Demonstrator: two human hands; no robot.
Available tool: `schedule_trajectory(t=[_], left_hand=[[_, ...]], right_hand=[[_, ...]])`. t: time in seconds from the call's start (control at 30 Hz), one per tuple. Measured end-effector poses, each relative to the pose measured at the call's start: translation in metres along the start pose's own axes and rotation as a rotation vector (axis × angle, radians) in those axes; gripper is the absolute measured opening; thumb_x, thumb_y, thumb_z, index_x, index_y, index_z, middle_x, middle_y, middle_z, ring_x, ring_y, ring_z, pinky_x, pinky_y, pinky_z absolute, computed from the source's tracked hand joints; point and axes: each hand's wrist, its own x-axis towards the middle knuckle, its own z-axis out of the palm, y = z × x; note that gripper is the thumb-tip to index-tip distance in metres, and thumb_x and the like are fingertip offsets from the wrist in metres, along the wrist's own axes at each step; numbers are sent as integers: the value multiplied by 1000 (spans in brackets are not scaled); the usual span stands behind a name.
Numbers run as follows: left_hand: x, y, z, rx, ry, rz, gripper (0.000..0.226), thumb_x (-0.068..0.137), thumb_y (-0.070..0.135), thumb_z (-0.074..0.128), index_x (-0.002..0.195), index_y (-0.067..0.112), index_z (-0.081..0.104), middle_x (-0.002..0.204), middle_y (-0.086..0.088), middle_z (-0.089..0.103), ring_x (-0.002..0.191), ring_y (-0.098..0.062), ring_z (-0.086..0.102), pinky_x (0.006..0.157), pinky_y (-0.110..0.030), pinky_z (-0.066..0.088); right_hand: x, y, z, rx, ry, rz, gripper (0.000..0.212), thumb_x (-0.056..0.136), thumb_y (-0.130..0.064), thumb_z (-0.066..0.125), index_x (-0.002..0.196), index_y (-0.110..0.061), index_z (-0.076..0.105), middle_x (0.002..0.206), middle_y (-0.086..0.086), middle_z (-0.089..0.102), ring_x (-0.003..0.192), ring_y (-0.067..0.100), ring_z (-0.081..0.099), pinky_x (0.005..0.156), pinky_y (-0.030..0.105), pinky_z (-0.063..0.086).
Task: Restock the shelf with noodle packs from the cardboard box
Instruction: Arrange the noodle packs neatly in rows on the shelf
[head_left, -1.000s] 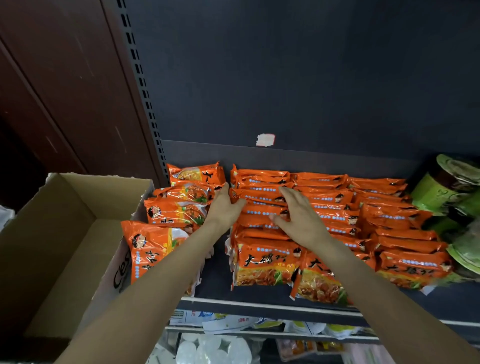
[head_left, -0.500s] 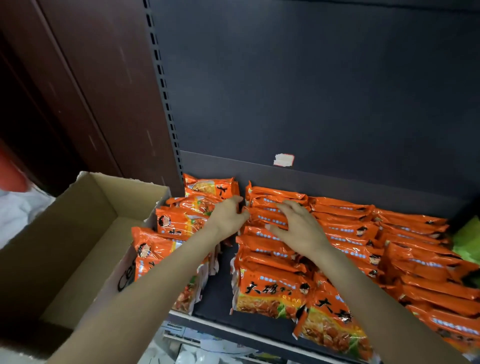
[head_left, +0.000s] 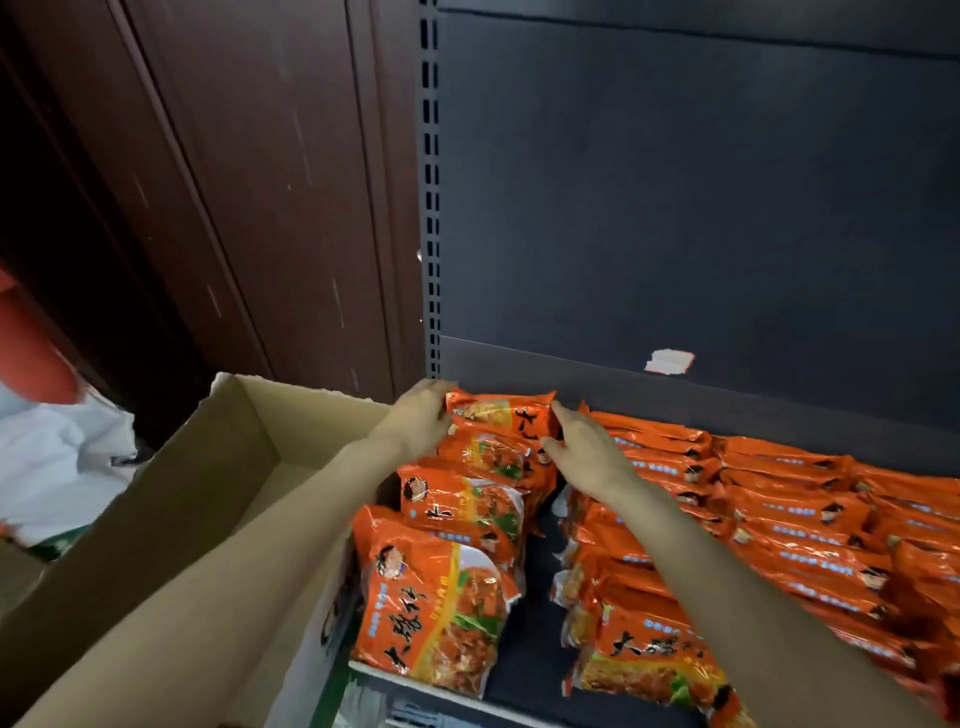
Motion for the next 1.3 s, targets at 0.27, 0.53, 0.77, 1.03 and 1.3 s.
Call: schedule_trajectory(t=[0.27,0.53,0.77,1.03,1.3], left_hand=[[31,-42,3,14,-165,103,54,96,20,50,146,20,32,149,-9,33,136,-23,35,109,-25,25],[51,-44,4,-22,-200,190,40,92,38,55,129,25,55,125,-8,54,120,-21,45,96,-22,31],[54,-48,-1,-39,-147,244,26,87,25,65,111,16,67,120,-6,57,118,-17,48,89,-13,27],[43,-46,1,-39,77,93,16,90,16,61,104,12,69,120,-4,46,101,-21,58,88,-18,41],[51,-56,0,-279,-38,-193,21,83,20,71,64,18,63,74,-3,64,78,-22,67,75,-32,58]], right_hand=[[9,-17,26,217,80,-31,51,97,-6,43,144,-23,36,147,-2,39,135,15,36,111,23,27],[22,-18,23,211,-51,-104,57,97,-4,42,139,-42,38,144,-12,38,131,8,37,103,16,28],[31,-7,17,162,248,87,46,94,2,40,137,-14,44,136,6,48,126,20,47,108,30,36],[46,-12,16,-67,206,130,29,95,-17,52,122,-13,61,117,8,51,109,26,56,94,34,46],[44,-11,22,15,127,173,50,87,-10,65,134,-13,49,128,12,48,118,27,51,103,31,40]])
